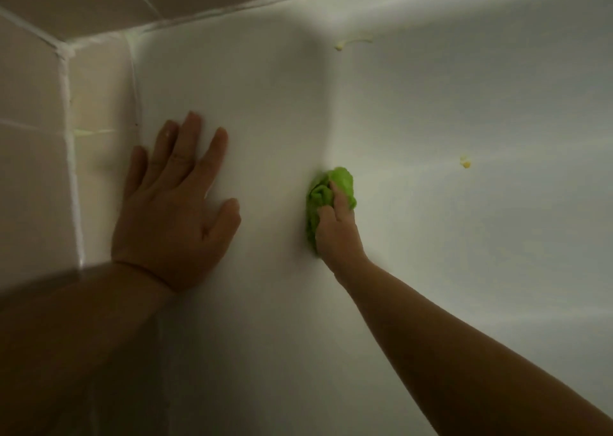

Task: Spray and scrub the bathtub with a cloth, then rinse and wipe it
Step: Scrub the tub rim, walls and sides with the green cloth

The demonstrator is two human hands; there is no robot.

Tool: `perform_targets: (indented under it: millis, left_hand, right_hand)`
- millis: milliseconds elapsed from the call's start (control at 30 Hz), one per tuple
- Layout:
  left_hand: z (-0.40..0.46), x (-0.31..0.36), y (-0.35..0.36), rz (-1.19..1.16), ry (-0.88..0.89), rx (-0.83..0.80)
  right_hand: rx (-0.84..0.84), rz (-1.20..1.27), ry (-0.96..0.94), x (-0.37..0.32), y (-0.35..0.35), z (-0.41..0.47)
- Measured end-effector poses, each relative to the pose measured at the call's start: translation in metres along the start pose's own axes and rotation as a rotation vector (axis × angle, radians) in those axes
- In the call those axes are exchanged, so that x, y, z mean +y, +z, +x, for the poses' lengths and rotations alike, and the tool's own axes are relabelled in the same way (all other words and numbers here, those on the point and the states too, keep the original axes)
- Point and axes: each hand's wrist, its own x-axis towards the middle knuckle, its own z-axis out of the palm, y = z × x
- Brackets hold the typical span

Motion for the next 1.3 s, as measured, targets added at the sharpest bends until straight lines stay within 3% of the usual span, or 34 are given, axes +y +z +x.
perform_targets:
  millis: [167,400,567,767,867,1033,1233,1300]
  left_hand:
    - [0.012,-0.005,-0.002,-0.008,0.028,0.001]
    - [0.021,-0.006,-0.004,-0.006,0.028,-0.004]
    - [0.026,-0.005,-0.005,-0.031,0.024,-0.02]
    - [0.033,-0.005,-0.006,-0.025,0.016,-0.034]
    - [0.043,-0.002,-0.006,-0.002,0.005,-0.031]
    - [0.069,0.007,-0.007,-0.022,0.008,-0.015]
    - [0.086,0.006,-0.006,-0.004,0.064,-0.021]
    - [0.089,0.004,-0.006,-0.005,0.093,-0.016]
  right_hand:
    - [-0.062,-0.002,-0.303,-0.059,0.005,-0.018]
    - [0.078,-0.007,-0.364,-0.054,-0.01,-0.015]
    - [0.095,-0.029,-0.536,-0.094,0.007,-0.033]
    - [0.311,0.062,-0.432,-0.115,0.002,-0.005]
    - [0.278,0.045,-0.338,-0.104,0.011,-0.014]
    - [0.225,0.101,-0.374,-0.115,0.005,-0.013]
    - [0.555,0.4,-0.374,-0.146,-0.024,0.021]
    - [0.571,0.465,-0.305,-0.142,-0.033,0.031]
